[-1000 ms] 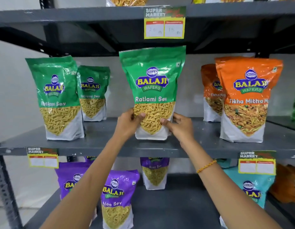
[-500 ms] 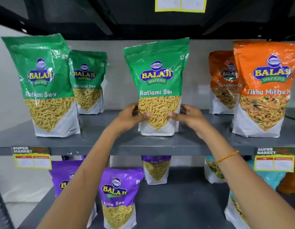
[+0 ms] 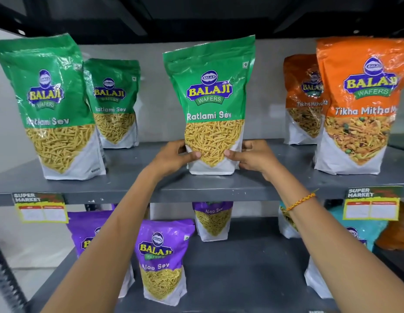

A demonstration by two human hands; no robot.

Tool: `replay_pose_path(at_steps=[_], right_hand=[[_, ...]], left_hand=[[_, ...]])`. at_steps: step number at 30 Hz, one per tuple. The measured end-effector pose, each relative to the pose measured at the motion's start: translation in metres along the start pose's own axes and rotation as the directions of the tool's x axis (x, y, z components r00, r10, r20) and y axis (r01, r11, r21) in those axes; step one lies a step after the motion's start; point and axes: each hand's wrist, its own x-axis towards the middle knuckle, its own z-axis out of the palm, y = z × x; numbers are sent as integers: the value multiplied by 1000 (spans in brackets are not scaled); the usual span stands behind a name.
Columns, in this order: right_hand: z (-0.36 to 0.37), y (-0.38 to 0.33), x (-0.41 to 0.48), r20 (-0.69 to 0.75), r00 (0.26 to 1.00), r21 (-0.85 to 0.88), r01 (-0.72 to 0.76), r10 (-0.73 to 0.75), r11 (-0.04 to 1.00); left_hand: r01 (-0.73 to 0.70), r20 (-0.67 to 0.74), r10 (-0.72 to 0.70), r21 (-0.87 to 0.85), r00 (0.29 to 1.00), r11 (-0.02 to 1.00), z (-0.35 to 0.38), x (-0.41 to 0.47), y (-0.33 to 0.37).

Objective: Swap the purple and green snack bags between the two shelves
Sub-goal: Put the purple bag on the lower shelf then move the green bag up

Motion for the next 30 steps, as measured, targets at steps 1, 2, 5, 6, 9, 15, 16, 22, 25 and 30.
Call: replay_pose_path(at_steps=[1, 2, 5, 6, 9, 15, 16, 22, 25, 30], right_hand=[[0, 1, -1, 5, 1000, 3, 11, -11, 1000], [-1, 2, -2, 8, 1000, 5, 23, -23, 1000], [0, 3, -5, -7, 999, 2, 37, -37, 999], [0, 4, -6, -11, 999, 4, 34, -34, 999], [1, 3, -7, -14, 1000, 6, 22, -22, 1000], [3, 2, -8, -39, 999, -7, -4, 4, 1000], [4, 2, -9, -46, 999, -7, -6, 6, 1000], [6, 0, -15, -70, 997, -53, -25, 22, 998], [7, -3, -21, -105, 994, -103, -16, 6, 995], [8, -6, -26, -79, 997, -103, -20, 12, 995]], left_hand=[[-9, 6, 9, 0, 1000, 1000, 0, -2, 1], [-18, 8, 18, -2, 1000, 1000, 1, -4, 3], [-20, -9, 20, 5, 1000, 1000, 2, -10, 5], [-19, -15, 20, 14, 1000, 1000, 3, -12, 5], [-25, -23, 26, 17, 999, 1000, 4, -15, 6], [-18, -27, 18, 29, 999, 999, 5, -14, 3], [-21, -28, 22, 33, 999, 999, 6, -14, 4], [-31, -8, 31, 21, 999, 999, 4, -15, 4], [-38, 12, 38, 10, 999, 999, -1, -16, 3], [-64, -31, 65, 51, 997, 997, 0, -21, 2]])
